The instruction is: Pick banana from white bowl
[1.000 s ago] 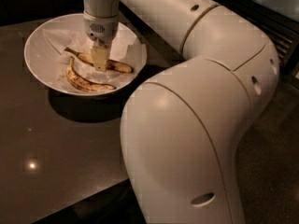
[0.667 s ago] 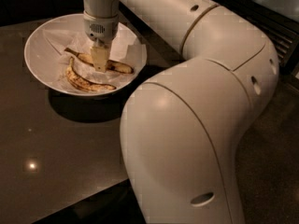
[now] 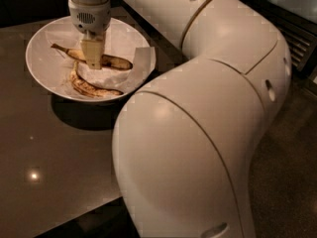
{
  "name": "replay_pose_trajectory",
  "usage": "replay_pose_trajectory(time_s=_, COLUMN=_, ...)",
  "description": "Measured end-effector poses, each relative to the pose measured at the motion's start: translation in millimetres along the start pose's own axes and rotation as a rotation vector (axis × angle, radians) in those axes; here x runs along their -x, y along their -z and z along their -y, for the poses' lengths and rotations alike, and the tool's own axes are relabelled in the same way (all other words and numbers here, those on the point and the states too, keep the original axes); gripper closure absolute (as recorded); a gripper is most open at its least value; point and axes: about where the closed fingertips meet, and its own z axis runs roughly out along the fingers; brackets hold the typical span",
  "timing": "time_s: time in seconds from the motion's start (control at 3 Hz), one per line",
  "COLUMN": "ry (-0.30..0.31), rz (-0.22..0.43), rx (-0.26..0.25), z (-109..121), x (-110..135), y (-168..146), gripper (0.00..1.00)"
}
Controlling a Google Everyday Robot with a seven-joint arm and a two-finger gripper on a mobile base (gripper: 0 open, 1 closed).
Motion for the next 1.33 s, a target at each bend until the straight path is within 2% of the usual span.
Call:
replay_pose_trajectory(time_s=0.33, ry=0.036, rz=0.004, rx=-0.003, z=-14, x=9, y=12, gripper=1.00)
replay_pose_trajectory(time_s=0.67, ry=0.034, rz=0.029, rx=-0.025, z=-8, x=15, y=11, gripper=1.00)
replay_pose_trajectory(time_s=1.0, ry=0.019, rz=0.056, rx=0.000, z=-21, x=15, y=13, gripper=1.00)
replay_pose_trajectory(time_s=1.33, ry=-0.019, rz=0.109, rx=0.037, z=-48, x=6, y=18, gripper=1.00)
